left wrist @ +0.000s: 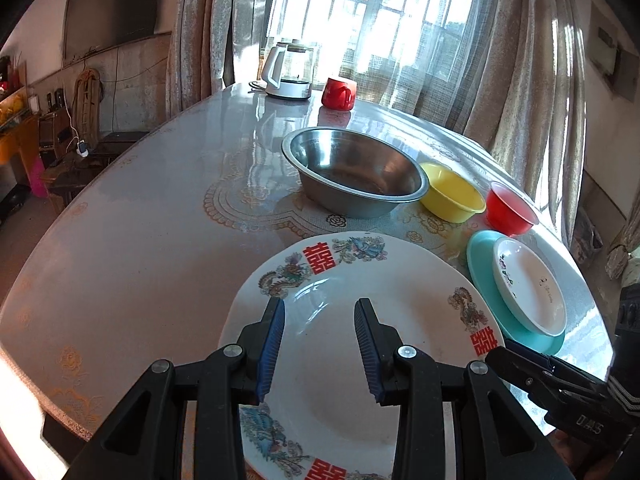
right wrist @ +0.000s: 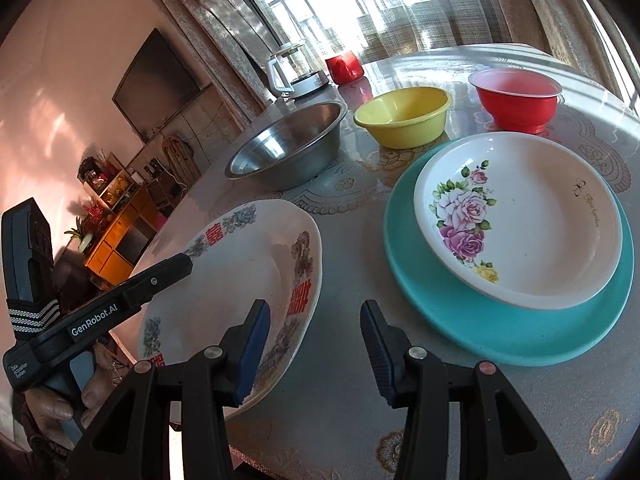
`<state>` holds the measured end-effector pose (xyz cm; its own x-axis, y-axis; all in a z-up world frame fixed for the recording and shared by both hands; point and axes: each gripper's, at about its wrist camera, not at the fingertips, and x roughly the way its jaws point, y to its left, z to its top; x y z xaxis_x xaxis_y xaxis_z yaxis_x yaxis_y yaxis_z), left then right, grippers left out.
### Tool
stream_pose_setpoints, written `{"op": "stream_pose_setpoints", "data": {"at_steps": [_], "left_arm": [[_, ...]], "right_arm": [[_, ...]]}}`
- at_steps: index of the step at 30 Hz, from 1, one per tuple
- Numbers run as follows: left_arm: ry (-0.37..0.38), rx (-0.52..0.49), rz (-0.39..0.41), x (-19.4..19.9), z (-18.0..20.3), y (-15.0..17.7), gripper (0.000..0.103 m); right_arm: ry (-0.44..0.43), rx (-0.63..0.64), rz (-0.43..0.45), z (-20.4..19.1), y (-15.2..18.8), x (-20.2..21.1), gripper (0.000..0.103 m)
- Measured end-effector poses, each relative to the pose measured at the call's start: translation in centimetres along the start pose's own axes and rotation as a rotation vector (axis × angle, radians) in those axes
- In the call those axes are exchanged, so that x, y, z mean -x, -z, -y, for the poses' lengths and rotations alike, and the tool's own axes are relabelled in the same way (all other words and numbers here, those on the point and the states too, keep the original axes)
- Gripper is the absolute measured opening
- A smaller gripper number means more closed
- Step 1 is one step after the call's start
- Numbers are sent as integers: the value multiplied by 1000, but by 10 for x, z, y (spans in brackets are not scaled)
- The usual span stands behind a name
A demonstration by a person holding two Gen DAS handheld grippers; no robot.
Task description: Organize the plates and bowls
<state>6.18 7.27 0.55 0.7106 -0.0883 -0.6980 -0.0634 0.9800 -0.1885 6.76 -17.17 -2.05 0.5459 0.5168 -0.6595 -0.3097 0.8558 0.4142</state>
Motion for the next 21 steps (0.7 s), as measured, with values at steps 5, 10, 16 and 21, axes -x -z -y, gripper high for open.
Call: {"op": "stream_pose_setpoints", "data": {"at_steps": [5,10,16,21], "left_arm": [[32,45,13,1,-25,3,36],[92,68,25,3,-36,4,37],[106,97,35,5,-51,7,41],[156,86,6,0,-50,14,43]], "right_arm": [[10,33,5,-7,2,-6,48],[-8,17,4,-4,5,-12,48],[-32,20,4,-2,8,-15,48],[-66,12,0,0,9,-17,40]]}}
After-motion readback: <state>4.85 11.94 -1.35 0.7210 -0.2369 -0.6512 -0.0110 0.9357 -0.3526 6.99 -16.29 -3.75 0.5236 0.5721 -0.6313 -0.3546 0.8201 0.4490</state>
